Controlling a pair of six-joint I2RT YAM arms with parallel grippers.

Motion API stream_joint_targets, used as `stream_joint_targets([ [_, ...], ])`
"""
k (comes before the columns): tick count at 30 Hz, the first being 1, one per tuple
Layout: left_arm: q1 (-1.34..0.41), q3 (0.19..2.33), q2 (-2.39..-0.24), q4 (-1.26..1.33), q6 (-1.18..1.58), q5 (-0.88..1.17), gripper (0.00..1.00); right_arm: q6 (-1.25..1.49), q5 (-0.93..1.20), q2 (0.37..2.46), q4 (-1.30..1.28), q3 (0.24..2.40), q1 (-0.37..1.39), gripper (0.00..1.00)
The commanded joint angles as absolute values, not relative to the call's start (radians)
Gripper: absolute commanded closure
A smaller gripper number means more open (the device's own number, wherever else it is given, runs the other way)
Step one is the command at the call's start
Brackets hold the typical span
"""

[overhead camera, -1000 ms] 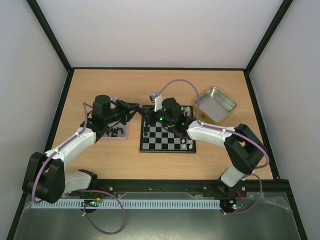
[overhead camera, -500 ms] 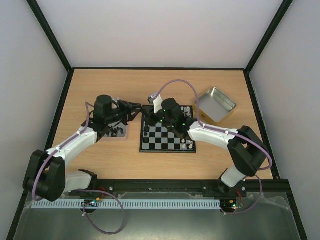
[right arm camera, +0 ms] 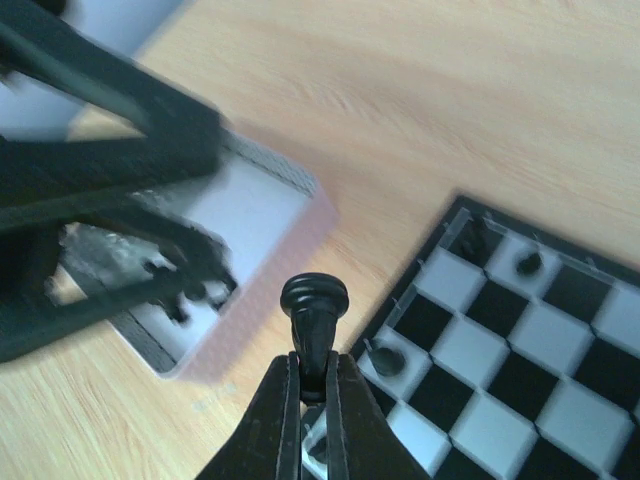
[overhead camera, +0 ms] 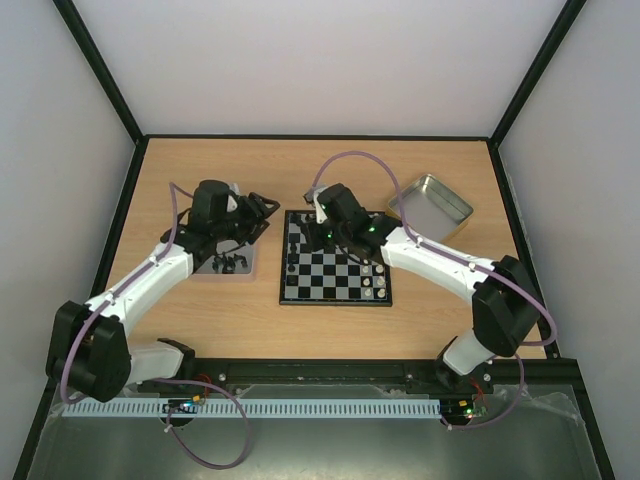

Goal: Set up the chess pieces on the board
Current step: Place the chess piece on the chessboard.

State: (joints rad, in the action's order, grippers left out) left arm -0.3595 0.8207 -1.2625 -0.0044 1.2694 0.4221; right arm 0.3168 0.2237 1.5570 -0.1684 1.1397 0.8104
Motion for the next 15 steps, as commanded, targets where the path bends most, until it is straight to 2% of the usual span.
stream_joint_targets([
  [1, -0.345, 0.888, -1.226, -0.231, 0.959, 0.232, 0.36, 0.380, 0.171, 1.597, -0.643, 1.218, 0.802, 0.98],
  [6, -0.342, 0.928, -1.217, -0.333, 0.798, 0.151, 0.35, 0.396, 0.178, 1.650, -0.805, 1.256, 0.801, 0.98],
  [15, -0.342, 0.919, -1.265, -0.335, 0.706, 0.206, 0.35, 0.355, 0.235, 1.817, -0.893, 1.346, 0.803, 0.98],
])
